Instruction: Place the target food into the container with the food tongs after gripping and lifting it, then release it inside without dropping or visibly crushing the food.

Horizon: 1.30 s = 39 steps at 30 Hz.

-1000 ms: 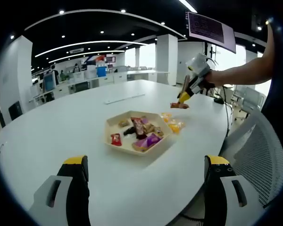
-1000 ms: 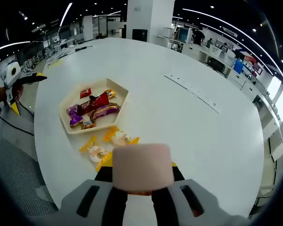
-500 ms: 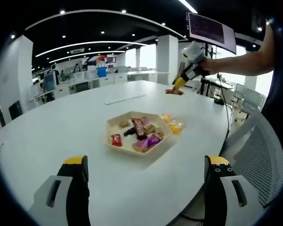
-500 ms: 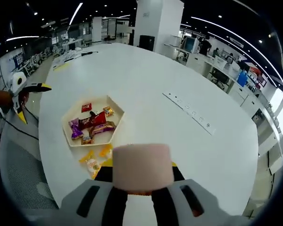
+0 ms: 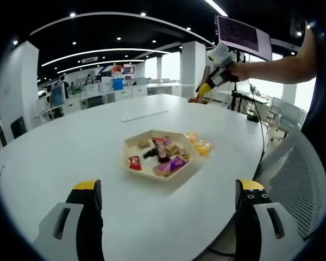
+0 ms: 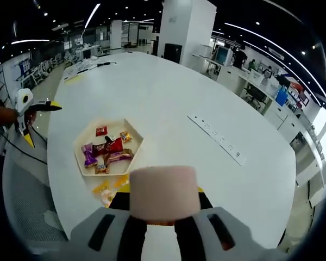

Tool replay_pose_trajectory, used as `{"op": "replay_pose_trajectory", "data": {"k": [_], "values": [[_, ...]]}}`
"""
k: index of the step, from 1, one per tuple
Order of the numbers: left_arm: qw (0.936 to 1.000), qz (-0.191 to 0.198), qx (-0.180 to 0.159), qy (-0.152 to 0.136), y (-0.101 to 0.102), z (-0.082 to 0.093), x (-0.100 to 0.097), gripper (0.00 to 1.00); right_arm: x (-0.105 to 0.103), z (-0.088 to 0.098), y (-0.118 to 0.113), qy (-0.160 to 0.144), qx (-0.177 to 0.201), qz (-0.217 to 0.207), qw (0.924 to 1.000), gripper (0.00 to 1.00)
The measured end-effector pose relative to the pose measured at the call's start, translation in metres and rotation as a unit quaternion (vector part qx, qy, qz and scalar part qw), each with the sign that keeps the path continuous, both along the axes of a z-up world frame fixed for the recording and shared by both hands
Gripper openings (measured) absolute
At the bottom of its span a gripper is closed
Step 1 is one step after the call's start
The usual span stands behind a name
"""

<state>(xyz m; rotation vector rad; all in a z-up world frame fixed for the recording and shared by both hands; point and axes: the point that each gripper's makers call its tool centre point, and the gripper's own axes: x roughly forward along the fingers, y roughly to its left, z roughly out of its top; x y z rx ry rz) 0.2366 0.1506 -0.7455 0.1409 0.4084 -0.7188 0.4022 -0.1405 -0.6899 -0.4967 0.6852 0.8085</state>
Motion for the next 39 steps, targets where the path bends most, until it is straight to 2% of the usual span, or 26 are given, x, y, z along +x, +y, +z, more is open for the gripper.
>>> {"op": "replay_pose_trajectory", "data": {"k": [9, 19, 30, 32, 33, 34, 39], "values": [[1.0, 0.001, 0.0, -0.001, 0.001, 0.0, 0.0, 1.0, 0.0, 0.004, 0.007, 0.0, 0.001, 0.009, 1.0, 0.18], [1.0, 0.002, -0.002, -0.002, 0.001, 0.001, 0.0, 1.0, -0.001, 0.008, 0.028, 0.001, 0.01, 0.026, 0.9996, 0.18], [1.0, 0.004, -0.003, -0.003, 0.002, 0.002, 0.001, 1.0, -0.004, 0.017, 0.066, -0.001, 0.022, 0.064, 0.9977, 0.18], [1.0, 0.004, -0.003, -0.003, 0.002, 0.001, 0.001, 1.0, -0.006, 0.019, 0.075, 0.0, 0.026, 0.078, 0.9966, 0.18], [1.0, 0.005, -0.003, -0.004, 0.002, 0.002, 0.001, 1.0, -0.009, 0.021, 0.083, -0.001, 0.033, 0.099, 0.9946, 0.18], [1.0, 0.005, -0.003, -0.004, 0.002, 0.002, 0.001, 1.0, -0.01, 0.021, 0.084, 0.002, 0.03, 0.093, 0.9952, 0.18], [1.0, 0.006, -0.002, -0.003, 0.002, 0.002, 0.001, 1.0, -0.014, 0.026, 0.104, -0.001, 0.032, 0.123, 0.9919, 0.18]]}}
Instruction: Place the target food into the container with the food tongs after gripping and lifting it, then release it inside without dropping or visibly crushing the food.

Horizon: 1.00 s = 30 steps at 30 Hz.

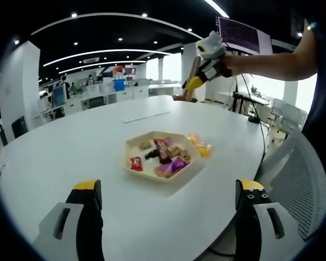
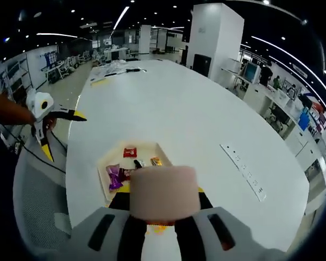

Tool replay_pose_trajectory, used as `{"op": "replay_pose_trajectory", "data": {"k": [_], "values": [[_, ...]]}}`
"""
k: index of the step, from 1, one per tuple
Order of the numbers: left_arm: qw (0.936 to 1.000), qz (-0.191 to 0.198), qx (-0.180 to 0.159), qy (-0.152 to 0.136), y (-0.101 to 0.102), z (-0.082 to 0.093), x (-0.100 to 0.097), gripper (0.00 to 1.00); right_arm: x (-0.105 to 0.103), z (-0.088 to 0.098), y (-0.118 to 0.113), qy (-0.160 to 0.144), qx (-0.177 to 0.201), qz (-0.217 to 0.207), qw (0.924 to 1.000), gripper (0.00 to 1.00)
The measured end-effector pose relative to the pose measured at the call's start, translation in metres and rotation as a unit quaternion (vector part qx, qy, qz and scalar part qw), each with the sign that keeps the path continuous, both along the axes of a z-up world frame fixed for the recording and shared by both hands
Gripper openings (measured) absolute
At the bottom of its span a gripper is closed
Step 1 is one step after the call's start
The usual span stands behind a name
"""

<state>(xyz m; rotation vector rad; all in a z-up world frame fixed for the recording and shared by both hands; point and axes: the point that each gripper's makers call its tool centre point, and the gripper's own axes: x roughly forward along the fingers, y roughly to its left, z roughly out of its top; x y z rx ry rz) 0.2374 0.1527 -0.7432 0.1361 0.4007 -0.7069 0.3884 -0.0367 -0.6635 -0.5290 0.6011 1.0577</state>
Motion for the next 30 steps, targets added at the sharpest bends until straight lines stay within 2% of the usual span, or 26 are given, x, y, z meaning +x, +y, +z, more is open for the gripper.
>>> {"op": "replay_pose_trajectory", "data": {"k": [11, 19, 30], "values": [[1.0, 0.003, -0.002, -0.003, 0.001, 0.001, 0.001, 1.0, -0.007, 0.004, 0.035, 0.0, 0.004, 0.034, 0.9994, 0.18], [1.0, 0.001, 0.004, -0.005, 0.001, 0.001, 0.001, 1.0, -0.02, 0.004, 0.066, 0.004, 0.006, 0.069, 0.9976, 0.18], [1.0, 0.001, 0.003, -0.006, 0.001, 0.001, 0.001, 1.0, -0.03, 0.004, 0.088, 0.004, 0.007, 0.094, 0.9955, 0.18]]}}
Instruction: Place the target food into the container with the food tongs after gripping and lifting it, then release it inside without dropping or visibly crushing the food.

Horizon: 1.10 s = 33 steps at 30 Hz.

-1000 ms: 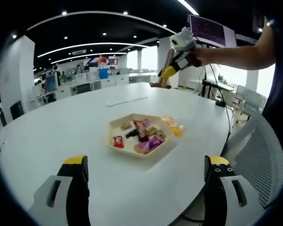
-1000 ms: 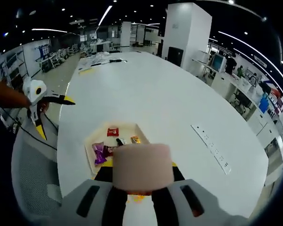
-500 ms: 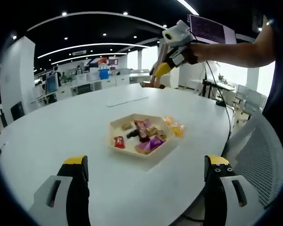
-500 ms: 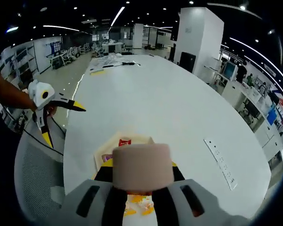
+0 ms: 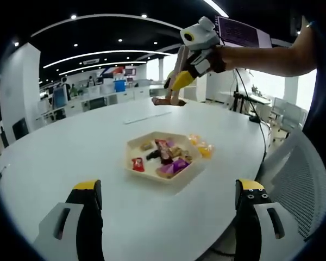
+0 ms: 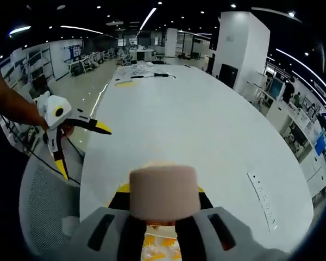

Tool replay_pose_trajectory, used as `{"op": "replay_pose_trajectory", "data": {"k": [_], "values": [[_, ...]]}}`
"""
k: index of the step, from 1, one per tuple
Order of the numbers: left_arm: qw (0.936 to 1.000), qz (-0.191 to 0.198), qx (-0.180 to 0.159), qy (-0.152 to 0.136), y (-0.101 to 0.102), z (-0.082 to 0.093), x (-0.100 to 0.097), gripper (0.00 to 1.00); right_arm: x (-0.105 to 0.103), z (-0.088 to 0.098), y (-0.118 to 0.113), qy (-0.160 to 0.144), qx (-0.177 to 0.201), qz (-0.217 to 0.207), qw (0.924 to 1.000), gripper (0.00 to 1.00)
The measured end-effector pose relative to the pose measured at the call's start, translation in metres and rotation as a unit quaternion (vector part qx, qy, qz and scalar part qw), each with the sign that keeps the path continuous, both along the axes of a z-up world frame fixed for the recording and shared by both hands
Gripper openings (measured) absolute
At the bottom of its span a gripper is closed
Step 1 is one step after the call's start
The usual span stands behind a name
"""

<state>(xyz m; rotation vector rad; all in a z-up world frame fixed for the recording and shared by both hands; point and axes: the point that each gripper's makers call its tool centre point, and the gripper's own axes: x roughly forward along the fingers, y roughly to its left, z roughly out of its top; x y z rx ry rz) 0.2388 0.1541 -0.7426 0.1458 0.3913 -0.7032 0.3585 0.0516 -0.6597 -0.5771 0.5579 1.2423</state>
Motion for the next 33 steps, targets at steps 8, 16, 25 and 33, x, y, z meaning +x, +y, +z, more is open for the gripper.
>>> {"op": "replay_pose_trajectory", "data": {"k": [8, 16, 25, 33], "values": [[1.0, -0.002, 0.003, 0.002, -0.0009, -0.001, -0.0007, 1.0, 0.0004, 0.001, 0.0075, 0.0, 0.005, 0.004, 1.0, 0.19], [1.0, -0.001, 0.001, 0.004, -0.0008, -0.0011, -0.001, 1.0, 0.0021, 0.0008, 0.0085, -0.001, 0.004, 0.004, 1.0, 0.19], [1.0, 0.003, 0.002, 0.002, 0.001, -0.0005, 0.0, 1.0, 0.004, -0.0032, 0.0108, 0.005, 0.01, 0.002, 0.9999, 0.21], [1.0, 0.006, 0.0, 0.001, 0.002, -0.0002, 0.0011, 1.0, 0.0078, -0.0001, 0.0077, 0.005, 0.015, -0.004, 0.9999, 0.22]]}}
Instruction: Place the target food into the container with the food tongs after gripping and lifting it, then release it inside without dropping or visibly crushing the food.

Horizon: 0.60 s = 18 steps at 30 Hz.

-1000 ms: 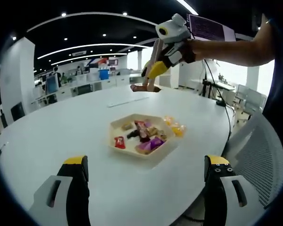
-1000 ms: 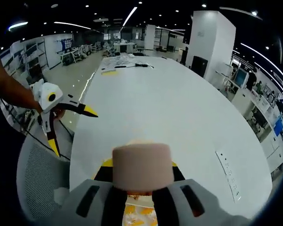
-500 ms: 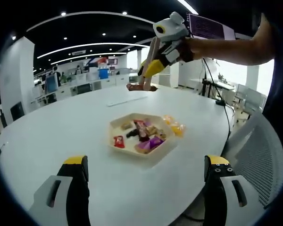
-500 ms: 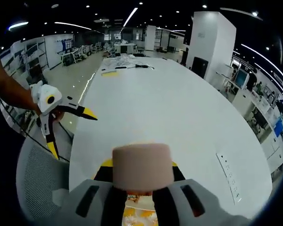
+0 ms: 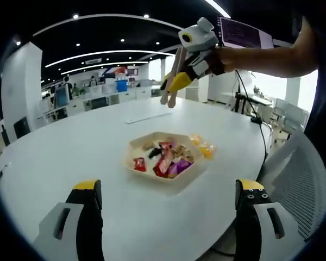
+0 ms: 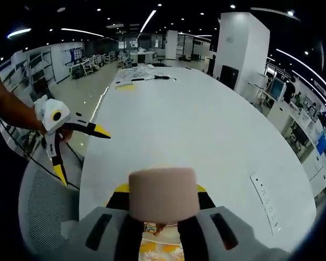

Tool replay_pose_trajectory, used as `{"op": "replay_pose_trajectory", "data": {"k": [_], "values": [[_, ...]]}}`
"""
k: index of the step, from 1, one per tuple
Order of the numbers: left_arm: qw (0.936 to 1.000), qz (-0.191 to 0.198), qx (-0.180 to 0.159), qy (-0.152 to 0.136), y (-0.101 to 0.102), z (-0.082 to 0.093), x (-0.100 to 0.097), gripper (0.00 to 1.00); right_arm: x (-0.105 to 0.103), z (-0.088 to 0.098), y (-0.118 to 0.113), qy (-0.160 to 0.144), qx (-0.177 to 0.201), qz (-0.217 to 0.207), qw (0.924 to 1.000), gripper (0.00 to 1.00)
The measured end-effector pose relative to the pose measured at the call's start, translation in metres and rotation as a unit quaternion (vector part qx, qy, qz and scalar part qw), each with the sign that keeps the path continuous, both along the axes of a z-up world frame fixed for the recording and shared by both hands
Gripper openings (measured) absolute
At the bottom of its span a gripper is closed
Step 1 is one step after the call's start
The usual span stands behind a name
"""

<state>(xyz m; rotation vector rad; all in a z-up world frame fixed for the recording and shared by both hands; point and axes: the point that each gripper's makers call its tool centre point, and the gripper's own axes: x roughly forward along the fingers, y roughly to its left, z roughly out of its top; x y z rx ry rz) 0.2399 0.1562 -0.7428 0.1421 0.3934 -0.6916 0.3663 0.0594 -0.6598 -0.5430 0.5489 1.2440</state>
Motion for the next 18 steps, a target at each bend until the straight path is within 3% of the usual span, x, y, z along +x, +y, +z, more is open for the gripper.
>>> {"op": "replay_pose_trajectory", "data": {"k": [18], "values": [[1.0, 0.001, -0.002, -0.001, -0.001, 0.002, -0.001, 1.0, 0.002, 0.011, -0.017, -0.006, 0.01, -0.011, 0.9999, 0.23]]}}
